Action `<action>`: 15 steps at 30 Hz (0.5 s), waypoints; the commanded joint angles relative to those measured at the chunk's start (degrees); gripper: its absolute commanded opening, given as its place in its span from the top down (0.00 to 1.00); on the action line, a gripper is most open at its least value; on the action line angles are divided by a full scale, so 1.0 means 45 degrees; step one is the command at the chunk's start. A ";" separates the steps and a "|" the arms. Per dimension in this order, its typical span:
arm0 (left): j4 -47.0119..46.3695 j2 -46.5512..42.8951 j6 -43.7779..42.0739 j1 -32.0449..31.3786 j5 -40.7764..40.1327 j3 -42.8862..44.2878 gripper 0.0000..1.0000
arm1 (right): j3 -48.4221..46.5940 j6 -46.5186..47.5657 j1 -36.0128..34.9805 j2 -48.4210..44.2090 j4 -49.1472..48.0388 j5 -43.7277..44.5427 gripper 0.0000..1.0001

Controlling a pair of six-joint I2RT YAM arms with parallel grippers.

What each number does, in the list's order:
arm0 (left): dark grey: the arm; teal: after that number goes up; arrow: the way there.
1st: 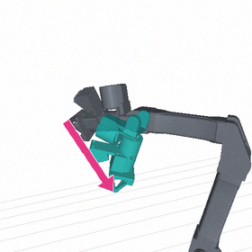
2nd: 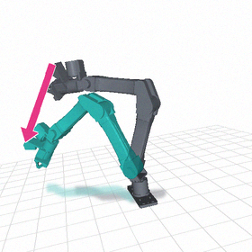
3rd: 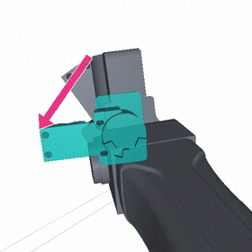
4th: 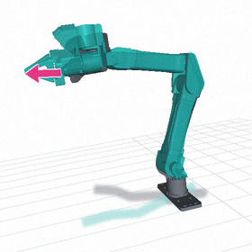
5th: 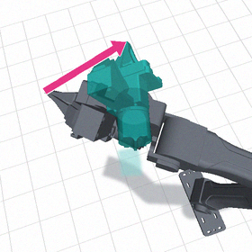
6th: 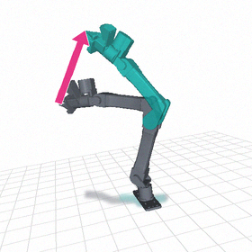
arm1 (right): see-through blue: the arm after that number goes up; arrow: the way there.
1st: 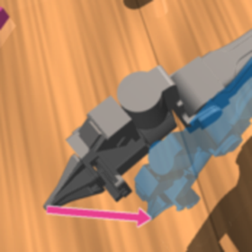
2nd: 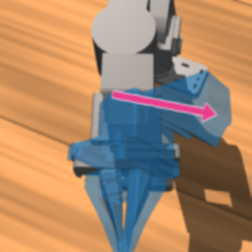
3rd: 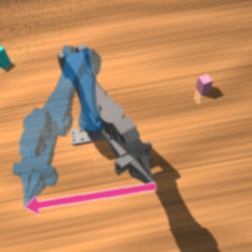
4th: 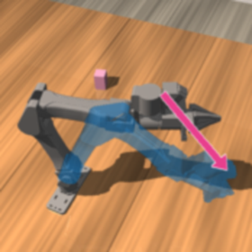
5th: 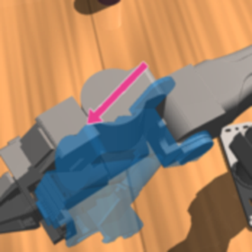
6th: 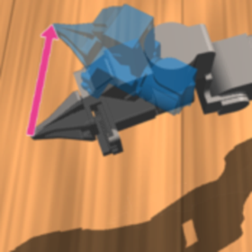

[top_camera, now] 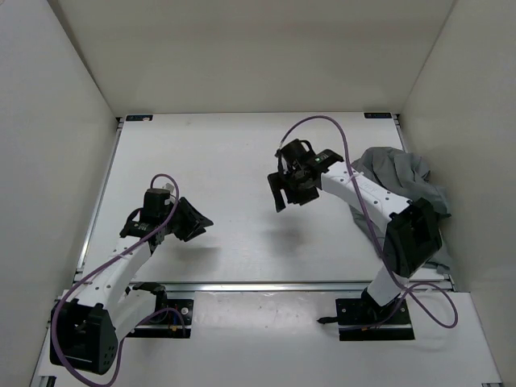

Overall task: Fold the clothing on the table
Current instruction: Grab the skirt from the pile

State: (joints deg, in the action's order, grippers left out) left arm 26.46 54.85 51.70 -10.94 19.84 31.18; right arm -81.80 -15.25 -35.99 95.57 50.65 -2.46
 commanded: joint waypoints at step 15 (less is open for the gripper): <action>-0.0313 -0.0157 0.0151 -0.0049 0.0241 -0.0111 0.50 | 0.4346 0.1260 0.9950 -0.0011 -0.2154 0.2228 0.20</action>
State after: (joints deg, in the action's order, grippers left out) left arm 26.17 54.85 51.92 -10.94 20.18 31.18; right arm -65.73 -10.28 8.67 92.03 41.80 7.42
